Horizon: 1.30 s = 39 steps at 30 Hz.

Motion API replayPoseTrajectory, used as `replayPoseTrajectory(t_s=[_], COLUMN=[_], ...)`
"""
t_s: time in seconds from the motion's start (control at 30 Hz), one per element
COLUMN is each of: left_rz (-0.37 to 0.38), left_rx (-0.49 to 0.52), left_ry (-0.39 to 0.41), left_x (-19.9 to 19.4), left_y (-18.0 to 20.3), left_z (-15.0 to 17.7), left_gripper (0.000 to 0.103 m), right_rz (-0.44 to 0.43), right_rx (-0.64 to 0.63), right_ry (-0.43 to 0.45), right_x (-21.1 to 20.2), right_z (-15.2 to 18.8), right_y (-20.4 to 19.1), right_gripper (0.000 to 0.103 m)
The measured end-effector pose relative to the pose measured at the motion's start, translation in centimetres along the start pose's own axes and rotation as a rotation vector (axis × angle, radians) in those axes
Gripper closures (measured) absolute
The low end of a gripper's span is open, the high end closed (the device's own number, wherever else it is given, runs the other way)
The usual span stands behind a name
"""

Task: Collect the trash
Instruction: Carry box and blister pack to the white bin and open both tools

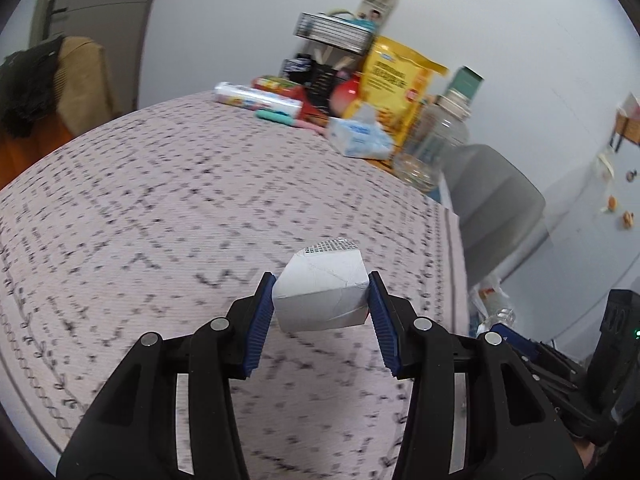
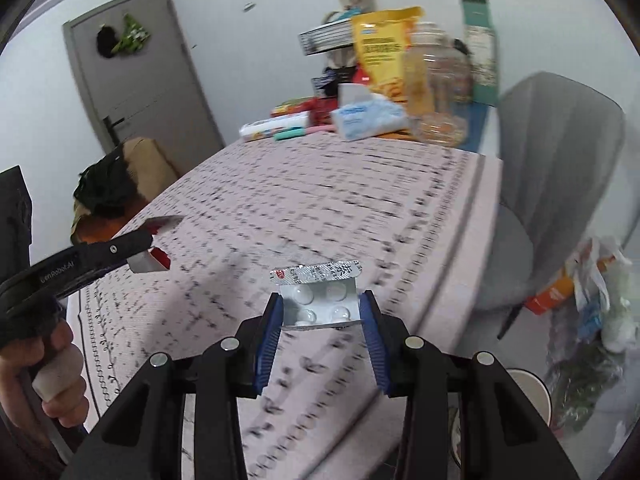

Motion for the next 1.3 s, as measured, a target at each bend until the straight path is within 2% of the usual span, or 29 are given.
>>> replayPoseTrajectory(t_s=[0.3,0.53,0.8,0.87,0.9,1.3], left_rz=[0.102,0.174,0.217,0.223,0.226,0.278], left_rx=[0.137,0.254,0.361,0.382,0.394,0.526], left_ry=[-0.055,-0.131,-0.203,-0.217,-0.224,-0.323], left_x=[2.5,5.3,7.7,8.1,8.3,10.3], left_y=[9.0,16.4,22.6,23.8,24.4,30.9], left_z=[1.0,3.6,6.7,7.3,7.6,12.3], left_gripper=[0.056,0.056,0.056,0.056,0.056,0.056], right_rz=[0.105,0.196,0.285,0.293,0.298,0.335], right_rx=[0.124,0.247,0.332,0.359,0.374,0.519], right_ry=[0.033,0.044,0.030,0.022,0.028,0.049], right_x=[-3.6,-5.7,-6.3,-6.3,-6.4,-10.1], right_z=[2.3,4.9,7.7,8.6,9.0,14.8], right_y=[8.2,15.6,22.6,24.3,25.0,30.7], right_gripper=[0.063,0.063,0.062,0.029,0.026,0.026])
Point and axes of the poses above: each gripper's, at about its wrist camera, not at the fingertips, and x roughly the way its jaws point, y to its right, z to its underside, the point moved 2 cm from there along x, roughly the way its jaws point, and after that the axes turned 4 degrees about -z, right-handed, at the moved point
